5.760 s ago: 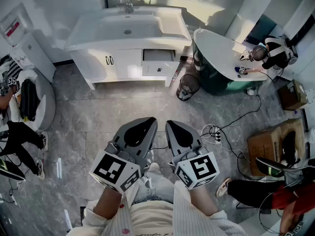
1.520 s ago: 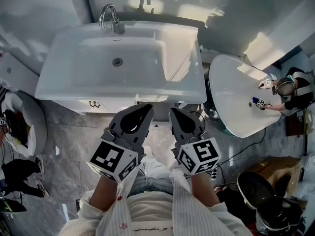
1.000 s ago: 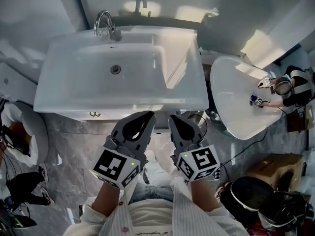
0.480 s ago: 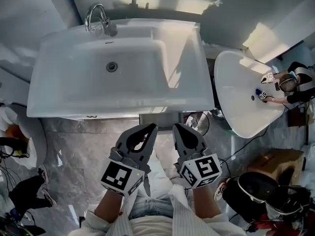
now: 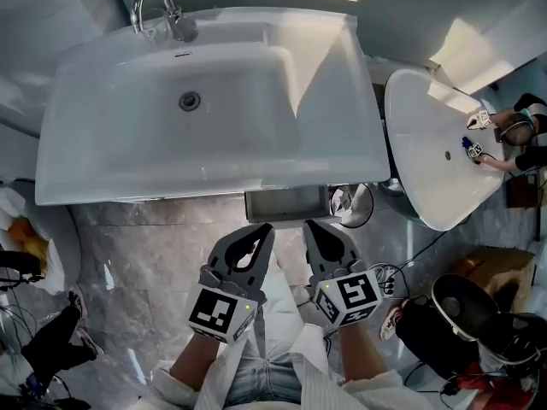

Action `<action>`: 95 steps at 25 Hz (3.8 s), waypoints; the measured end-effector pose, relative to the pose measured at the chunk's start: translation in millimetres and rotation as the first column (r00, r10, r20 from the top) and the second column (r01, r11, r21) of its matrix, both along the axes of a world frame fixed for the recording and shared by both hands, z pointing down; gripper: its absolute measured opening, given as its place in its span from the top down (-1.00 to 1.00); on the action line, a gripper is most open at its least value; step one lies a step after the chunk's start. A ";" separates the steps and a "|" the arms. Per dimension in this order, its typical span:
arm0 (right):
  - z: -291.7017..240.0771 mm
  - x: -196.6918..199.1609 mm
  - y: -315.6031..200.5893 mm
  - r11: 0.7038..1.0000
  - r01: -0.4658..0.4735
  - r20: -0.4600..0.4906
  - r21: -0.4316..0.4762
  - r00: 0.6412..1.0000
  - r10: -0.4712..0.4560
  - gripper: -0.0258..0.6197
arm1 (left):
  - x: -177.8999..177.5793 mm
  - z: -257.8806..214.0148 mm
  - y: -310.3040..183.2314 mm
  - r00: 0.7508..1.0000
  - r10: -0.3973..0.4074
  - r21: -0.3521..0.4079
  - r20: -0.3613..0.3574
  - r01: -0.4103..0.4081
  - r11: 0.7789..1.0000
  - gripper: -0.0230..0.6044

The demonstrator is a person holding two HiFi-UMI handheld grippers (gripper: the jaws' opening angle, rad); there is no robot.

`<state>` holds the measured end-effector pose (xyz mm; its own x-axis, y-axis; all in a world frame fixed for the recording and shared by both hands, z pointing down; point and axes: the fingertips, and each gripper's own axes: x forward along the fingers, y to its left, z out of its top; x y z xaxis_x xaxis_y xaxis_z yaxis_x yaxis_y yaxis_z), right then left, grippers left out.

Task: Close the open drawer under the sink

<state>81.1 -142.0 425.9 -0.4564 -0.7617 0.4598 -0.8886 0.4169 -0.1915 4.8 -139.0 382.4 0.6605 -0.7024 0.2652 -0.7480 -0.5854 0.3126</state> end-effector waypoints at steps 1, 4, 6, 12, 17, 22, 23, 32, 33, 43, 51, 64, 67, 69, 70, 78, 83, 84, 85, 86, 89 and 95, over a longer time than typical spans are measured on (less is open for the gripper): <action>8.2 0.5 2.3 1.000 -0.005 -0.008 0.000 1.000 0.005 0.89 | -0.1 8.8 2.8 1.000 0.004 -0.003 0.007 -0.004 1.000 0.87; 33.8 1.4 8.3 1.000 -0.024 -0.023 0.006 0.999 0.024 0.89 | 1.1 30.4 7.4 1.000 0.016 0.000 0.005 -0.016 1.000 0.87; 51.0 0.4 13.5 0.999 -0.038 -0.029 0.011 0.999 0.039 0.89 | 1.8 43.8 10.8 1.000 0.025 -0.006 0.006 -0.025 1.000 0.87; 100.1 0.6 27.2 0.998 -0.061 -0.047 0.016 0.997 0.061 0.89 | 6.2 88.1 22.9 0.999 0.048 -0.019 0.021 -0.048 0.999 0.87; 129.1 1.1 37.5 0.997 -0.070 -0.052 0.016 0.996 0.070 0.89 | 11.5 121.0 37.5 0.996 0.080 -0.051 0.041 -0.078 0.996 0.87; 153.9 2.4 40.8 0.997 -0.070 -0.051 0.009 0.996 0.071 0.89 | 14.6 147.8 43.2 0.994 0.093 -0.077 0.060 -0.088 0.993 0.87; 158.8 3.1 40.8 0.997 -0.072 -0.050 0.005 0.996 0.073 0.89 | 15.8 152.1 43.8 0.993 0.097 -0.079 0.065 -0.092 0.993 0.87; 201.4 4.3 39.8 0.994 -0.098 -0.036 -0.057 0.995 0.096 0.89 | 19.8 185.7 43.7 0.986 0.126 -0.088 0.106 -0.117 0.989 0.87; 205.1 4.7 39.8 0.993 -0.100 -0.034 -0.064 0.995 0.098 0.89 | 20.7 188.4 44.0 0.986 0.130 -0.090 0.109 -0.120 0.989 0.87; 230.0 -2.7 31.7 0.989 -0.101 -0.021 -0.104 0.995 0.099 0.89 | 15.1 204.3 43.1 0.983 0.136 -0.119 0.120 -0.122 0.985 0.87; 228.8 -5.1 28.1 0.989 -0.128 -0.016 -0.079 0.992 0.127 0.89 | 7.0 205.4 41.9 0.984 0.130 -0.123 0.121 -0.115 0.986 0.87; 225.0 -5.3 10.7 0.990 -0.135 -0.028 -0.043 0.991 0.134 0.89 | 2.9 202.5 32.4 0.983 0.120 -0.117 0.138 -0.104 0.988 0.87; 224.4 -5.2 7.3 0.991 -0.128 -0.033 -0.039 0.991 0.127 0.89 | 4.1 200.7 31.9 0.984 0.119 -0.116 0.134 -0.103 0.988 0.87; 223.8 -6.0 6.1 0.991 -0.129 -0.028 -0.039 0.991 0.128 0.89 | 2.7 199.4 30.3 0.984 0.116 -0.115 0.133 -0.101 0.988 0.87; 223.6 -6.9 5.0 0.991 -0.130 -0.023 -0.041 0.991 0.129 0.89 | 1.3 199.4 29.2 0.984 0.115 -0.115 0.134 -0.099 0.988 0.87; 223.8 -9.4 -1.3 0.993 -0.113 -0.036 -0.030 0.993 0.112 0.89 | -0.3 202.6 25.2 0.987 0.099 -0.126 0.124 -0.084 0.989 0.87; 223.1 -11.4 -7.3 0.993 -0.117 -0.044 -0.023 0.992 0.116 0.89 | -2.1 202.7 18.9 0.990 0.082 -0.134 0.114 -0.067 0.989 0.87; 223.3 -11.5 -8.8 0.993 -0.119 -0.045 -0.024 0.992 0.118 0.89 | -2.7 202.7 17.6 0.991 0.077 -0.135 0.111 -0.062 0.989 0.87; 223.5 -11.5 -10.4 0.992 -0.121 -0.047 -0.024 0.992 0.120 0.89 | -3.1 203.0 16.8 0.991 0.073 -0.136 0.109 -0.058 0.989 0.87; 223.6 -11.2 -12.3 0.992 -0.124 -0.049 -0.023 0.991 0.123 0.89 | -3.3 203.4 16.3 0.992 0.070 -0.136 0.108 -0.055 0.989 0.87; 222.6 -10.1 -18.4 0.991 -0.136 -0.050 -0.020 0.990 0.135 0.89 | -3.5 203.2 14.7 0.992 0.068 -0.132 0.108 -0.053 0.990 0.87; 221.4 -10.3 -30.4 0.990 -0.143 -0.051 -0.010 0.988 0.143 0.89 | -7.8 199.6 6.4 0.993 0.060 -0.124 0.106 -0.047 0.991 0.87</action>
<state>70.8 -172.3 647.4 -0.3195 -0.8110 0.4901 -0.9475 0.2824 -0.1503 -3.0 -132.6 581.9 0.6587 -0.6252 0.4186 -0.7501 -0.5885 0.3015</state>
